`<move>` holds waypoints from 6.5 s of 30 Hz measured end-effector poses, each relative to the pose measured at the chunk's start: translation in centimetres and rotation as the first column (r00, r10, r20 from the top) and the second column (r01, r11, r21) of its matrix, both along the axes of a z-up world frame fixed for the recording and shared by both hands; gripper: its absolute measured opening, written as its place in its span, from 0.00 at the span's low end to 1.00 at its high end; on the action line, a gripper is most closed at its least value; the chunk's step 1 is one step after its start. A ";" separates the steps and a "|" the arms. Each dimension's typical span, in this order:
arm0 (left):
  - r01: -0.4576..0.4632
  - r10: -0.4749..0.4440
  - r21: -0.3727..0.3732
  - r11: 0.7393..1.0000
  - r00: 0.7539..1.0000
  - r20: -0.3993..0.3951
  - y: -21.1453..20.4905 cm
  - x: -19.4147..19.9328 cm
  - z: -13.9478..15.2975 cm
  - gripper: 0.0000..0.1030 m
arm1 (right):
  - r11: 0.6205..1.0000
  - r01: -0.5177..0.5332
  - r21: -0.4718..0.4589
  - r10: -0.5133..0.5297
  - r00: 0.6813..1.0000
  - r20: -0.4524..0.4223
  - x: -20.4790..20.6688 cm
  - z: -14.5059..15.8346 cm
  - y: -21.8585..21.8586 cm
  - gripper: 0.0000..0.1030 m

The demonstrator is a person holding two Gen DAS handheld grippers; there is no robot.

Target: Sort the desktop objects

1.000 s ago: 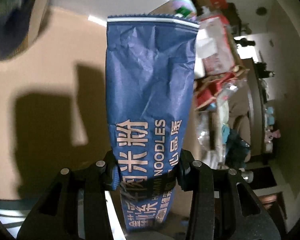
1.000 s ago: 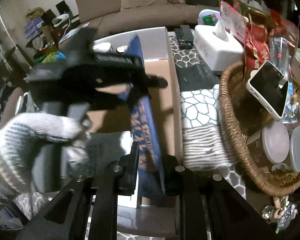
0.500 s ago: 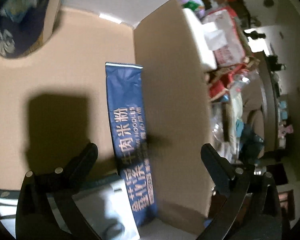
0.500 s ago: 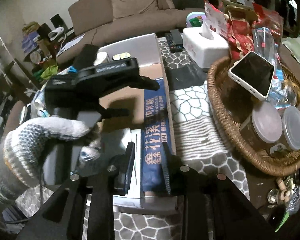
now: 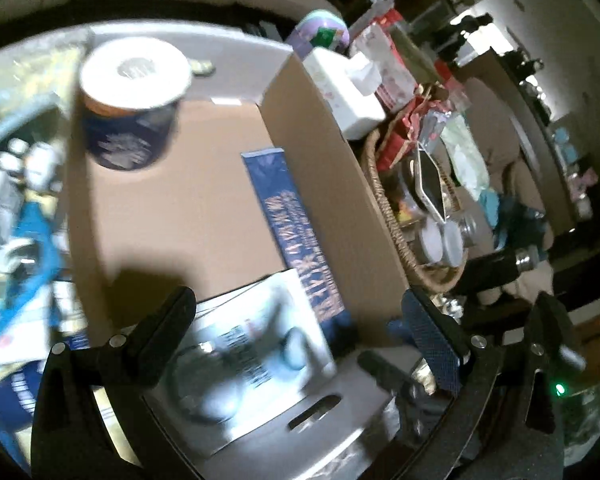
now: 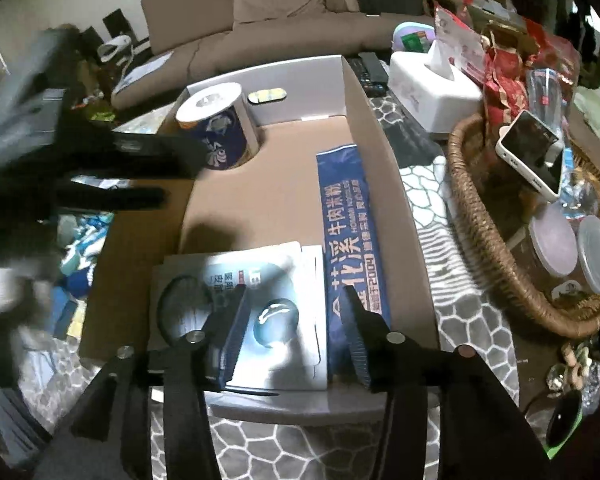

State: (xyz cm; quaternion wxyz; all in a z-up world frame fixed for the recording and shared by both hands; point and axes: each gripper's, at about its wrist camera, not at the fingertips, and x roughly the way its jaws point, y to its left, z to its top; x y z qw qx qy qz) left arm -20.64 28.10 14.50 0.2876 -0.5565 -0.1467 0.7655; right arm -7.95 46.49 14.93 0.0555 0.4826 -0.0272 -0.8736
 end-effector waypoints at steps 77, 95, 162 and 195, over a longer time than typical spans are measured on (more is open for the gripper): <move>-0.236 0.221 -0.051 0.970 0.954 -0.204 -41.3 13.3 -6.5 1.00 | 0.913 -0.330 -0.240 0.336 0.942 -0.014 1.2 -3.1 -33.4 1.00; -0.056 -0.042 -0.273 0.960 0.940 -0.338 -28.3 -4.2 -0.9 0.98 | 0.925 0.069 -0.373 -0.020 0.991 0.132 -21.6 -1.2 -27.2 0.87; 0.109 -0.153 -0.146 0.983 0.930 -0.334 -22.1 -3.5 -0.3 0.28 | 0.826 -0.206 -0.525 0.241 0.970 -0.001 -13.7 4.3 -27.6 0.10; 0.071 -0.067 0.009 0.997 0.969 -0.236 -24.2 11.3 -9.6 0.73 | 0.971 -0.236 0.025 0.234 0.970 0.064 -1.7 -3.6 -29.3 0.67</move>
